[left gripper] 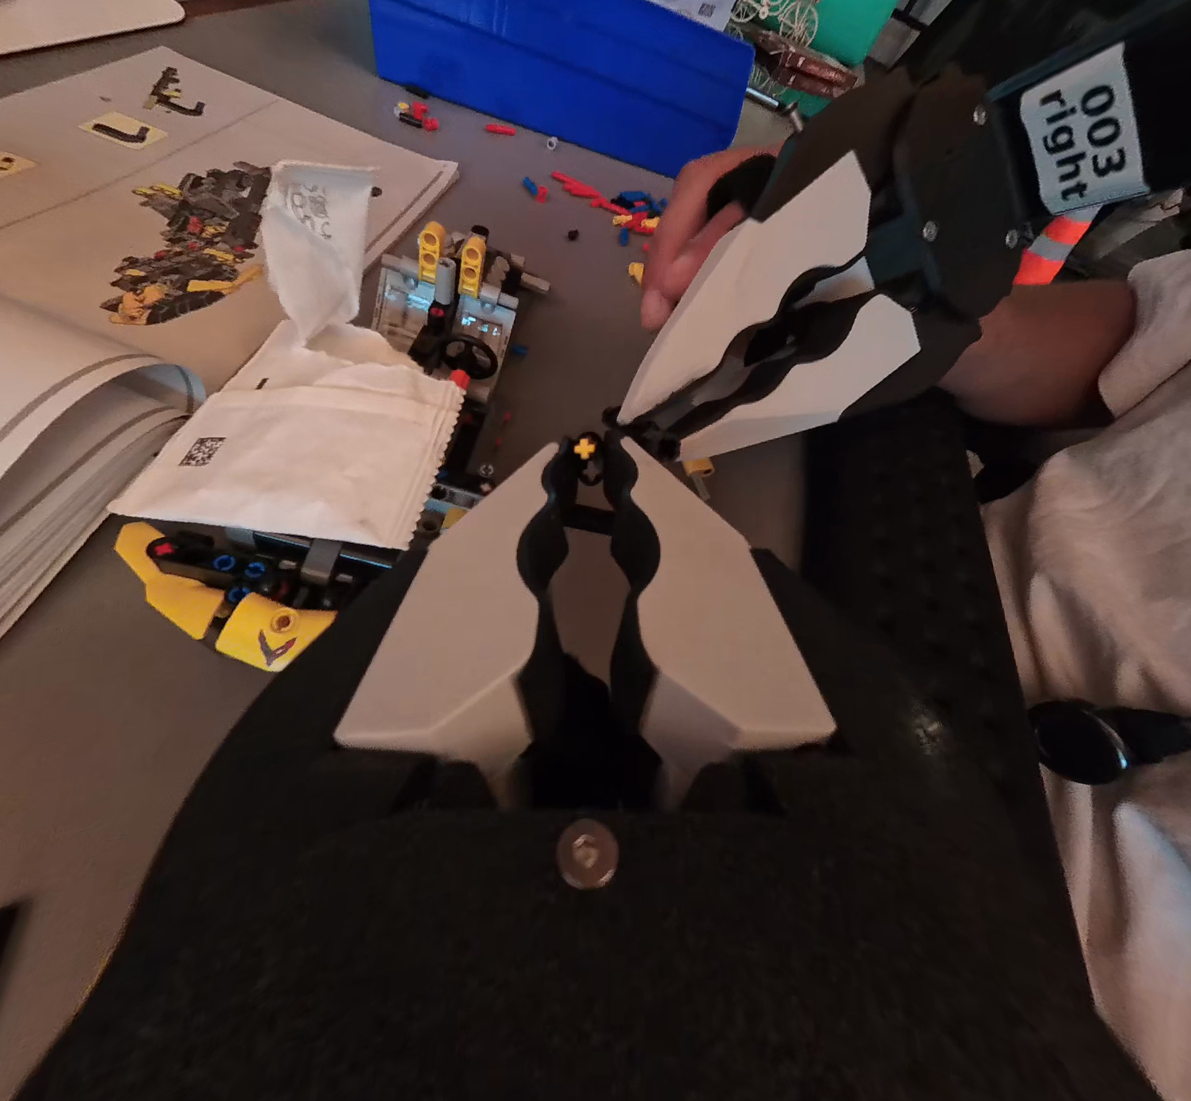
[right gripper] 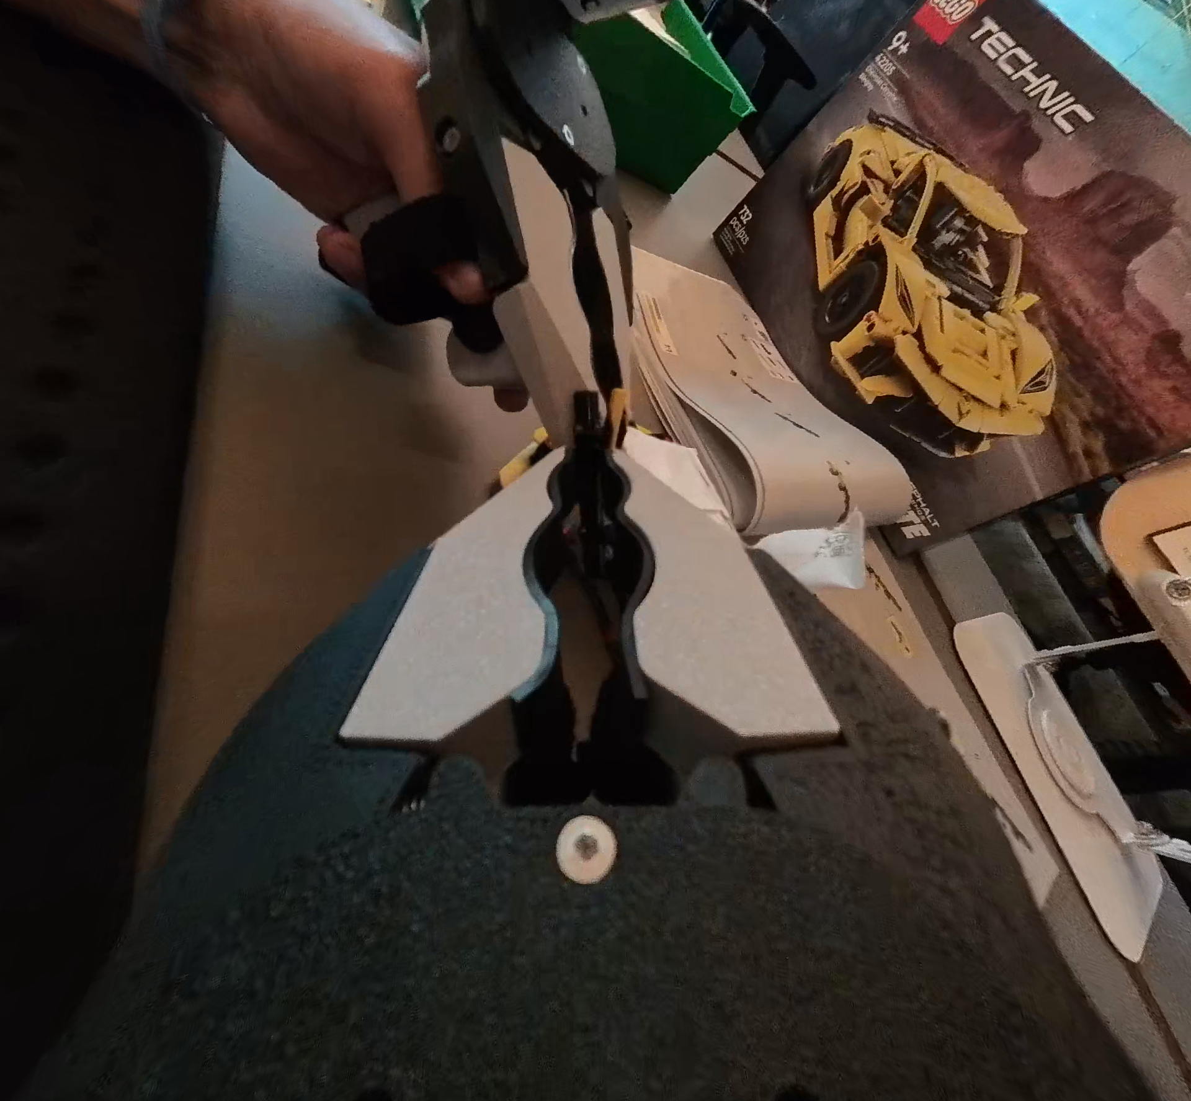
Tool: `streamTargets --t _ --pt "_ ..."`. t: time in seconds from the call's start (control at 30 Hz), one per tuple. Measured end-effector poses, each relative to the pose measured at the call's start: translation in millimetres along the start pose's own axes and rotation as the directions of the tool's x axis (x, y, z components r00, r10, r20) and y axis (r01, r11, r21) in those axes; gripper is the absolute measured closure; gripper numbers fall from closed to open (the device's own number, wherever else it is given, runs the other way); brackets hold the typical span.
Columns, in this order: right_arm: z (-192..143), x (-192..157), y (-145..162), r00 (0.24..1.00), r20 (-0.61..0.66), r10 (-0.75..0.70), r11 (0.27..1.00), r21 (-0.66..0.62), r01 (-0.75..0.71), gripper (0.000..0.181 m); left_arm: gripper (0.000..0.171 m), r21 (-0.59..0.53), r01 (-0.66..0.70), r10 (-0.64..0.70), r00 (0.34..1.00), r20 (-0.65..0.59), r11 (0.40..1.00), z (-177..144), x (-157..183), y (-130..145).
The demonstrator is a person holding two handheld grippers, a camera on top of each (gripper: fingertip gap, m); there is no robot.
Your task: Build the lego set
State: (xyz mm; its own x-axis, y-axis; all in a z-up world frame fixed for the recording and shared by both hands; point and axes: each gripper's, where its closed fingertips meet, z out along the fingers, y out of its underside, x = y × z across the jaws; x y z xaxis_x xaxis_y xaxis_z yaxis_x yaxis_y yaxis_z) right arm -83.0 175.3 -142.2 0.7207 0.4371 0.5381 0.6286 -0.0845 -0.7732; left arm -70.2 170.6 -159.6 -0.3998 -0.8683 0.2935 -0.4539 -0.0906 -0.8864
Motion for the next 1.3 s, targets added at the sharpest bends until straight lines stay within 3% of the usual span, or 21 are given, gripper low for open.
streamTargets --t 0.27,0.4,0.47,0.57,0.63,0.87,1.03,1.3 --pt "1 -4 4 1.0 0.006 -0.017 1.0 -0.01 0.017 0.175 0.167 -0.037 -0.122 0.125 0.988 0.092 0.992 0 -3 1" --pt "-6 0 -8 0.974 -0.086 -0.21 0.977 0.015 0.212 0.174 0.167 0.024 -0.203 0.199 0.974 0.111 0.979 -5 6 -12" --pt "-14 4 -20 0.905 -0.194 -0.378 0.922 0.017 0.388 0.174 0.167 0.089 -0.279 0.267 0.956 0.122 0.956 -11 14 -25" --pt "-21 5 -28 0.723 -0.313 -0.616 0.774 -0.072 0.629 0.175 0.167 0.148 -0.402 0.369 0.906 0.209 0.904 -21 17 -39" --pt "-25 6 -33 0.627 -0.361 -0.69 0.7 -0.109 0.706 0.175 0.167 0.165 -0.433 0.389 0.889 0.241 0.886 -27 17 -43" --pt "-41 19 -50 0.51 -0.493 -0.705 0.643 -0.14 0.753 0.174 0.167 0.294 -0.424 0.375 0.903 0.208 0.857 -43 31 -58" --pt "-45 24 -54 0.493 -0.526 -0.693 0.645 -0.146 0.75 0.174 0.166 0.333 -0.435 0.399 0.9 0.173 0.837 -44 43 -60" --pt "-44 28 -50 0.531 -0.522 -0.668 0.679 -0.134 0.722 0.174 0.167 0.351 -0.411 0.385 0.911 0.145 0.841 -45 45 -61"
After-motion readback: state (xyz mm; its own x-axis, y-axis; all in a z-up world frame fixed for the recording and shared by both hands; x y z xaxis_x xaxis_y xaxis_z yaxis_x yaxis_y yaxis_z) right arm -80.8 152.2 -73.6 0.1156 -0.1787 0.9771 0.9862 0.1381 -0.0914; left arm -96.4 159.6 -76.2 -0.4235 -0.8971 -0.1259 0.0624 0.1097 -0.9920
